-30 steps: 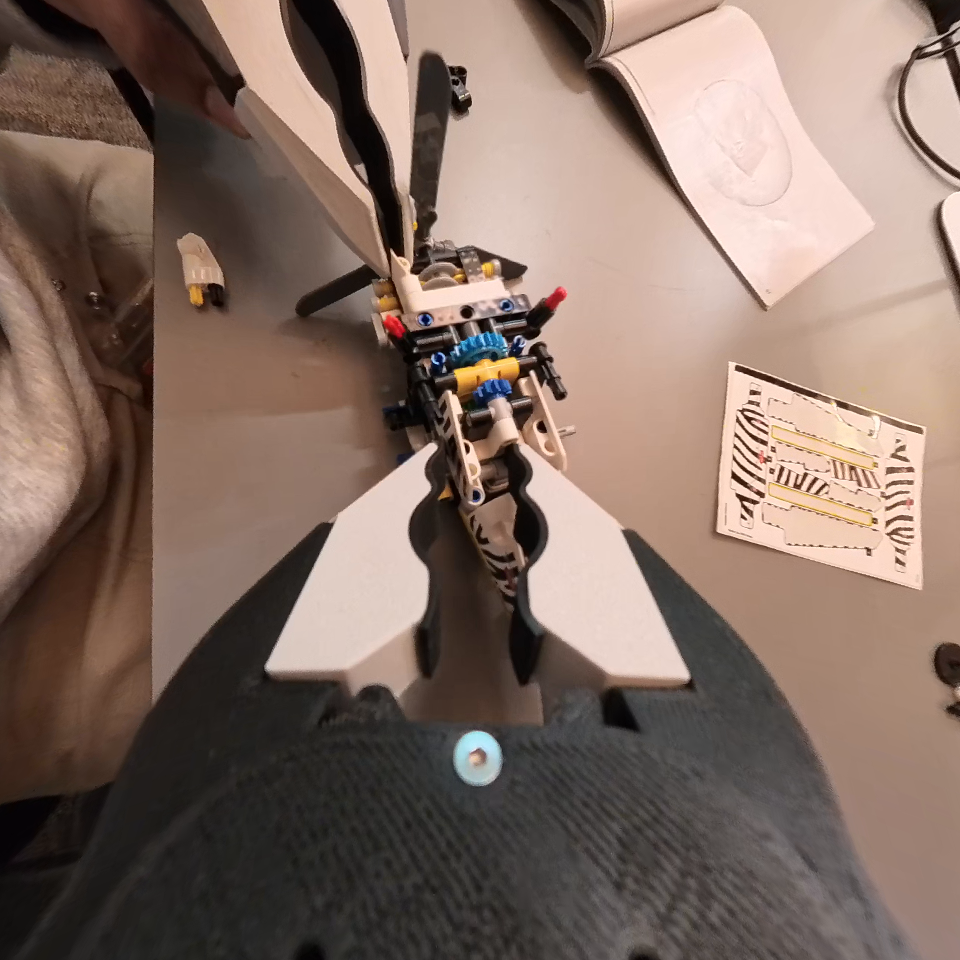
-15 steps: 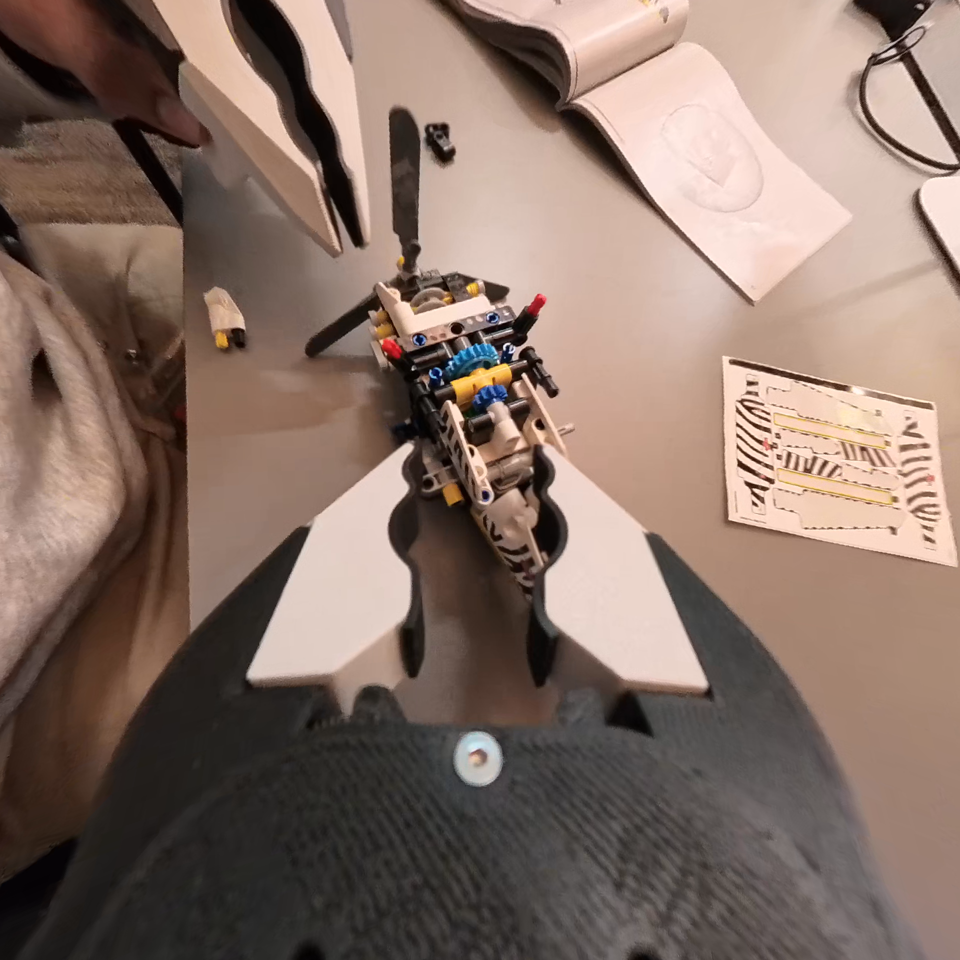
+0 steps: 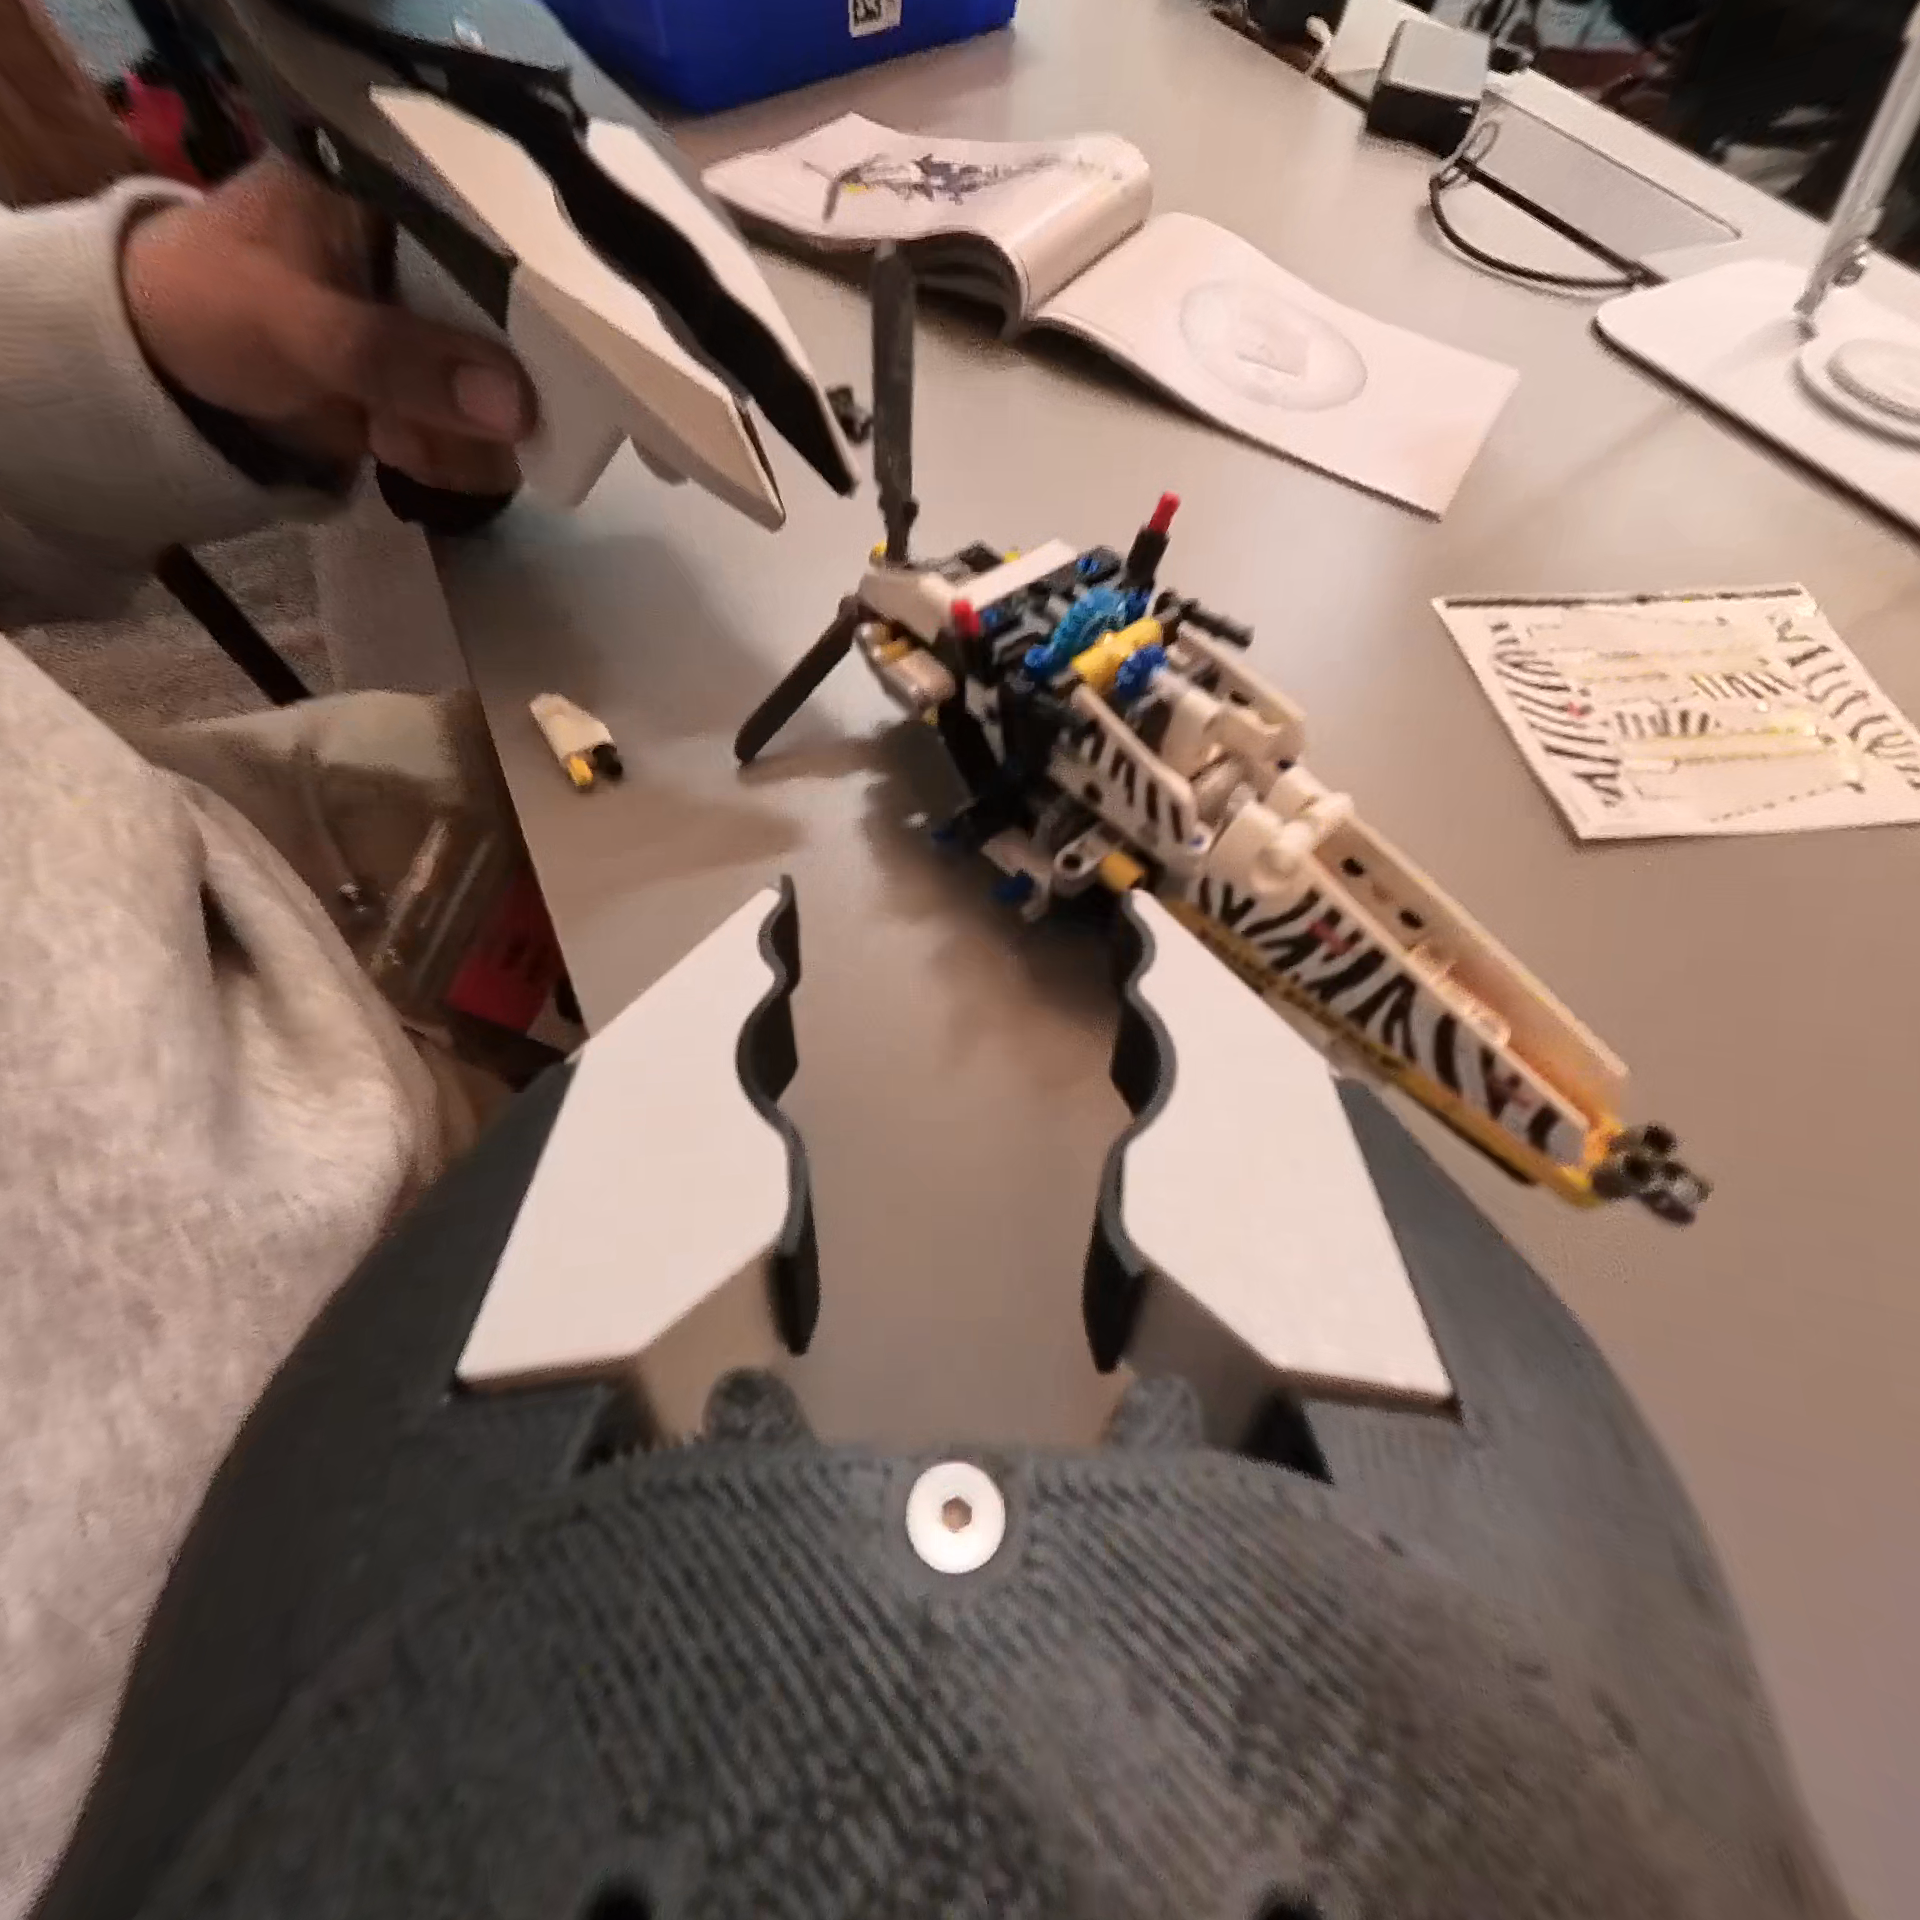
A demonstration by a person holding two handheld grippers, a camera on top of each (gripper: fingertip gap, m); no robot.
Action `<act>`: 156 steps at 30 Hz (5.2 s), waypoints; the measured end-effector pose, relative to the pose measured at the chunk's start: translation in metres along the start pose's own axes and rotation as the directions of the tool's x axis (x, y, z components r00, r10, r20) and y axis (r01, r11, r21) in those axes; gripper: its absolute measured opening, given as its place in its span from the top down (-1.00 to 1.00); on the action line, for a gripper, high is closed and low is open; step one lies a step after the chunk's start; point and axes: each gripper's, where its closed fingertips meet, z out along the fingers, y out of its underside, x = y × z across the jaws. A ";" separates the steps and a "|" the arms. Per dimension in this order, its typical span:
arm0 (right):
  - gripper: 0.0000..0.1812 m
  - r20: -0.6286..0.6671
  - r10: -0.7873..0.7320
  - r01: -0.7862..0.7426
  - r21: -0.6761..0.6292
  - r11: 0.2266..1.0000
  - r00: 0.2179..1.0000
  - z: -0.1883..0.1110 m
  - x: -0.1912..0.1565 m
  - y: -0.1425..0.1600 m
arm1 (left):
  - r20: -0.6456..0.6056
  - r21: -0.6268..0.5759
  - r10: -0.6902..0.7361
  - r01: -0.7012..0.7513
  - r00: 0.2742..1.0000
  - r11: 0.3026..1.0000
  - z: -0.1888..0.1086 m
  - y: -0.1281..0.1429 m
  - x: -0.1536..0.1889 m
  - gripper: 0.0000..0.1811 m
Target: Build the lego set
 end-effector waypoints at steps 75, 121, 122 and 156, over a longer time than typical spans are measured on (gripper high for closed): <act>1.00 -0.432 0.100 0.151 0.510 0.847 0.896 -0.064 0.062 -0.045 | -0.455 0.289 -0.244 0.401 0.856 0.869 -0.035 -0.044 0.005 0.53; 1.00 -0.462 0.122 0.215 0.611 0.762 0.879 -0.084 0.061 -0.054 | -0.324 0.323 -0.283 0.387 0.903 0.864 -0.029 -0.043 -0.011 0.31; 1.00 -0.462 0.123 0.217 0.614 0.759 0.878 -0.084 0.061 -0.054 | -0.323 0.325 -0.281 0.385 0.904 0.864 -0.029 -0.043 -0.011 0.31; 1.00 -0.469 0.117 0.249 0.645 0.723 0.875 -0.091 0.057 -0.056 | -0.353 0.241 -0.312 0.408 0.882 0.881 -0.021 -0.035 -0.006 0.37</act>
